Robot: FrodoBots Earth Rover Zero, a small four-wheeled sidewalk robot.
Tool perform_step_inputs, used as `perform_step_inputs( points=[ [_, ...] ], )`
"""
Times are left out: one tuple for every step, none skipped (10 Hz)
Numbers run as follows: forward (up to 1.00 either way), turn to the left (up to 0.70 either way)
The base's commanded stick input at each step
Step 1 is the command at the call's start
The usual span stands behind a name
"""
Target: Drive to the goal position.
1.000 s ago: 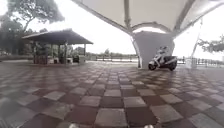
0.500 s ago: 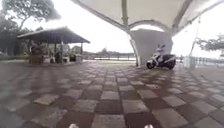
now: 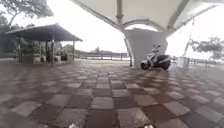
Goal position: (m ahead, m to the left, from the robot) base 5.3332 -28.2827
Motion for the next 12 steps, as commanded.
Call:
perform_step_inputs(
  points=[
    [0.7,-0.35],
    [0.7,-0.35],
    [0.7,-0.35],
    [0.7,-0.35],
    [0.7,-0.35],
    [0.7,-0.35],
    [0.7,-0.35],
    [0.7,-0.35],
    [0.7,-0.35],
    [0.7,-0.35],
    [0.7,-0.35],
    [0.7,-0.35]
  ],
)
